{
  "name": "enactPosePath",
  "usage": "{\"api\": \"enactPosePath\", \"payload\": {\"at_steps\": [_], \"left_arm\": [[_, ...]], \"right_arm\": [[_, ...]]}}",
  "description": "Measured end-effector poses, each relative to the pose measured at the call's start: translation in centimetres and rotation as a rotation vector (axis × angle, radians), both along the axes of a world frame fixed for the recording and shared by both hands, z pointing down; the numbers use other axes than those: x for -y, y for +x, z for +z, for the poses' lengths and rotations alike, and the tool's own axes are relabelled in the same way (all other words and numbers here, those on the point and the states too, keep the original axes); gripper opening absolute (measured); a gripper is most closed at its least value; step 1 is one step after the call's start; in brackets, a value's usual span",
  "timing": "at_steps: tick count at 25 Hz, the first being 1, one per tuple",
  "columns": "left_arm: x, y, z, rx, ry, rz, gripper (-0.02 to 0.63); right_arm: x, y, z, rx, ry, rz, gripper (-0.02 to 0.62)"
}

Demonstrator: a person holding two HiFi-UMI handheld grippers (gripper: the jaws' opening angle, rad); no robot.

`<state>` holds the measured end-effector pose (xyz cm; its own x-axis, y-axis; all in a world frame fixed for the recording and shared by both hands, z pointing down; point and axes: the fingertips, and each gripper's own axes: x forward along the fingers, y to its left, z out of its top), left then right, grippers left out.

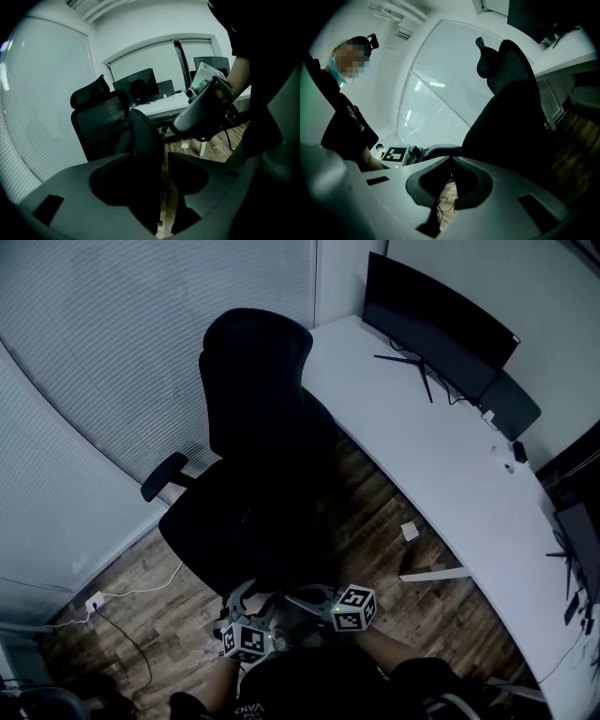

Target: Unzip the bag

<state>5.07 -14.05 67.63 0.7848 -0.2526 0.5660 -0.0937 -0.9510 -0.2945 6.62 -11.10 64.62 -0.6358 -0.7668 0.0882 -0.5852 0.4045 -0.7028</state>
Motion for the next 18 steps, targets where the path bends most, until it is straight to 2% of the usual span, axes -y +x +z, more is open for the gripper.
{"api": "enactPosePath", "payload": {"at_steps": [2,4,6,11,18], "left_arm": [[0.2,0.2,0.2,0.018,0.026,-0.012,0.245],[0.4,0.4,0.3,0.028,0.048,-0.028,0.199],[0.5,0.5,0.1,0.027,0.052,-0.045,0.189],[1.0,0.9,-0.2,0.024,0.044,-0.074,0.142],[1.7,1.2,-0.5,0.015,-0.011,-0.147,0.121]], "right_arm": [[0.1,0.1,-0.4,0.034,-0.005,-0.018,0.048],[0.2,0.3,-0.8,0.06,-0.01,-0.039,0.048],[0.4,0.6,-1.2,0.082,-0.012,-0.055,0.048],[1.2,1.7,-2.0,0.147,-0.016,-0.058,0.048],[2.3,3.6,-2.9,0.185,-0.018,-0.063,0.048]]}}
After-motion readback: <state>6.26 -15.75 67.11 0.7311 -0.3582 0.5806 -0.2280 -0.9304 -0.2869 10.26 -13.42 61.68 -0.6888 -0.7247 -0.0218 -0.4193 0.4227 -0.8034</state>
